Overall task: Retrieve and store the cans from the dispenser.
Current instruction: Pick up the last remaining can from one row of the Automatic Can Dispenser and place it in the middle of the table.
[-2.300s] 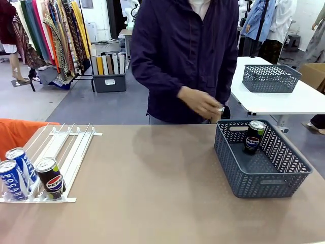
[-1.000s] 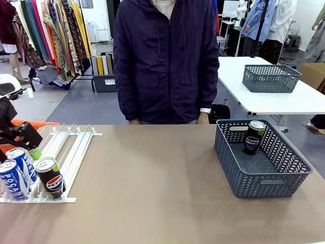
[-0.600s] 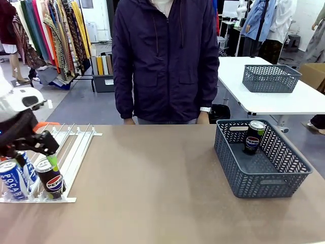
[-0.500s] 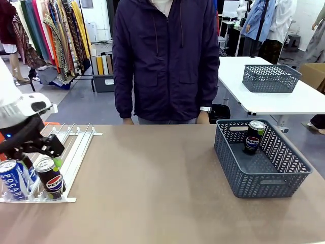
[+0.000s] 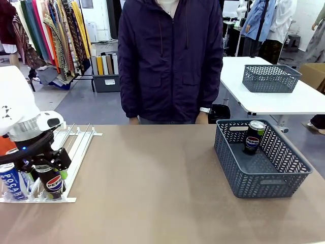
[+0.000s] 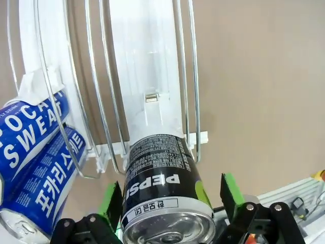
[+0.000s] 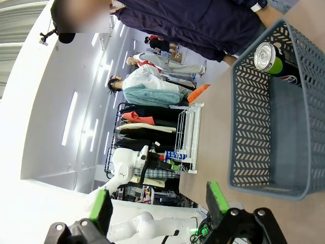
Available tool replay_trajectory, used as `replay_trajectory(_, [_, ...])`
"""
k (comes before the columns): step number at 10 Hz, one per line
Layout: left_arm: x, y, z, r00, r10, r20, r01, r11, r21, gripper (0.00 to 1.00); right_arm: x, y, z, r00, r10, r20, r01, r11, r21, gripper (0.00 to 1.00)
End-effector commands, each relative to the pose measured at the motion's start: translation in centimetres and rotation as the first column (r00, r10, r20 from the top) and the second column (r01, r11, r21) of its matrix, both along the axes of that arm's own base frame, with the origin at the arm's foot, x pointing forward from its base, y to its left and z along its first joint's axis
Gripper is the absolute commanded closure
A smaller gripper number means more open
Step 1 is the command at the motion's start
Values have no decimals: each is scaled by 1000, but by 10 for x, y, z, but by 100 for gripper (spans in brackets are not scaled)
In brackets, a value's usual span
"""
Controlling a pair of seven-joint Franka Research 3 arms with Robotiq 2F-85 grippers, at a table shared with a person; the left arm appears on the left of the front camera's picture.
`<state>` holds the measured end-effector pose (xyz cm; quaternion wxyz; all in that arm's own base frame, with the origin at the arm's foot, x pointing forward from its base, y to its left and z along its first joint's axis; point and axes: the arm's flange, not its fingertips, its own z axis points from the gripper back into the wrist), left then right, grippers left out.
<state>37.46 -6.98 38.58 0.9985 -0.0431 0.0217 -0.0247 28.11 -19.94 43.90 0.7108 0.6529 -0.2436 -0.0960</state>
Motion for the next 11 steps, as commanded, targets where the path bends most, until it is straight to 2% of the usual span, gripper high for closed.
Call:
replay_trajectory(1, [-1,2,4,999,27,16,-27,999,17,0,-2,-1,2,1000,8,14,-8,1000,-6,0])
replay_trajectory(4, [0,0,3,999,23,22,-23,1000,9,0,-2,-1,2,1000,8,14,-8,1000,-6,0])
replay_trajectory(5, [1,-1,2,999,30,31,-30,1000,9,21,-2,-1,2,1000,8,14,-8,1000,-6,0])
replay_trajectory(6, [2,-1,1,998,35,48,-35,999,15,81,-2,-1,2,1000,8,14,-8,1000,-6,0])
replay_trajectory(7, [1,0,3,997,39,64,-41,999,21,100,-2,-1,2,1000,8,14,-8,1000,-6,0])
replay_trajectory(11, [2,-1,3,995,51,85,-55,998,39,100,-2,-1,2,1000,8,14,-8,1000,-6,0])
